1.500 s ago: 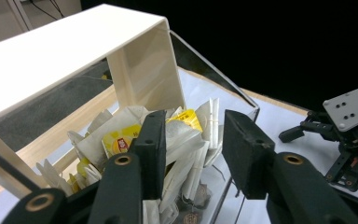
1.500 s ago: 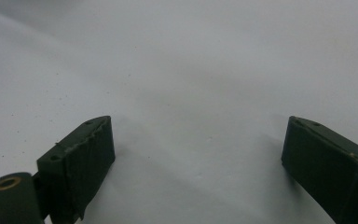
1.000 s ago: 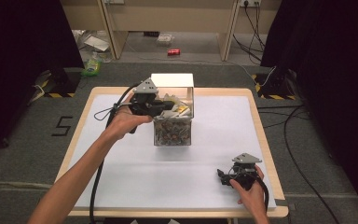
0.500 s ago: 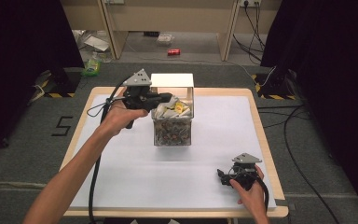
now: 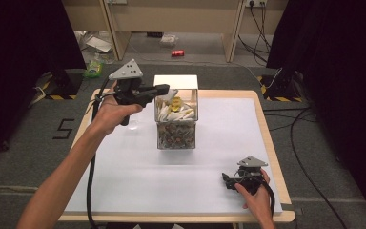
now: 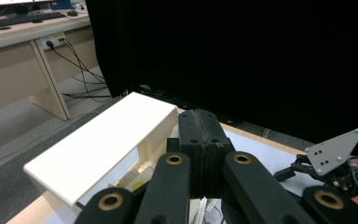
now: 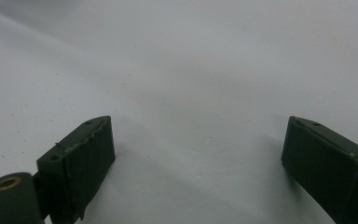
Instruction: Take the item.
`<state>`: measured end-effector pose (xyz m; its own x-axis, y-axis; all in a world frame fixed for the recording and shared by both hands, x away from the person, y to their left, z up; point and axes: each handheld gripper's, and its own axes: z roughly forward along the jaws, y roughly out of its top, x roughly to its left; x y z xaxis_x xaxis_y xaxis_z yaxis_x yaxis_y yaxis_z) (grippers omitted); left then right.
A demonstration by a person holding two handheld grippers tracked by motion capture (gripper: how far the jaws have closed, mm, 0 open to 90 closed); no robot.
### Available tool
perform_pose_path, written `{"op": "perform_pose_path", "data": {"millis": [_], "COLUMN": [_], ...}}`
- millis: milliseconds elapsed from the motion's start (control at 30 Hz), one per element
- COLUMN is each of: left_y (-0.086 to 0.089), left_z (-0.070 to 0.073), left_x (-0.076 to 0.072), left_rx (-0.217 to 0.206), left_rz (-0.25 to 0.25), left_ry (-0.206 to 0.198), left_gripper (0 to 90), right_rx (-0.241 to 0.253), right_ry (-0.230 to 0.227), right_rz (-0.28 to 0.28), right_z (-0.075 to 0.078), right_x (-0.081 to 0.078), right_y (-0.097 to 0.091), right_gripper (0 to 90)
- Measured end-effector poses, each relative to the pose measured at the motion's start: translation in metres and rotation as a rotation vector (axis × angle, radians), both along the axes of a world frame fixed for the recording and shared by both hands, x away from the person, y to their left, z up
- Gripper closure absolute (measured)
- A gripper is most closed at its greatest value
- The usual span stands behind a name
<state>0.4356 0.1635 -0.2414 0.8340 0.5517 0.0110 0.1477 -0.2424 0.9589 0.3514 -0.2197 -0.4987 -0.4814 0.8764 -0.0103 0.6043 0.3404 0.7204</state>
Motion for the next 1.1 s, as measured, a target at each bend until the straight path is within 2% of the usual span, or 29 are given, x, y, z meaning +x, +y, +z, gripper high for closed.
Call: {"op": "perform_pose_path", "data": {"millis": [333,600,900,1100], "left_y": [0.014,0.033,0.061,0.079], "left_z": [0.011,0.017,0.019,0.014], "left_x": [-0.012,-0.022,-0.029,-0.029], "left_rx": [-0.028,-0.051,-0.067,-0.072], "left_rz": [-0.016,-0.013,0.027,0.064], "left_ry": [-0.015,-0.029,-0.046,-0.04], "left_gripper": [89.3,89.3,89.3,89.3], "right_rx": [0.0,0.0,-0.002,-0.001], "right_ry": [0.0,0.0,0.001,0.0], "right_rz": [0.0,0.0,0.001,0.0], "right_z": [0.0,0.0,0.0,0.0], "right_x": [0.0,0.0,0.0,0.0], "right_y": [0.0,0.0,0.0,0.0], "right_gripper": [10.0,10.0,10.0,10.0]}}
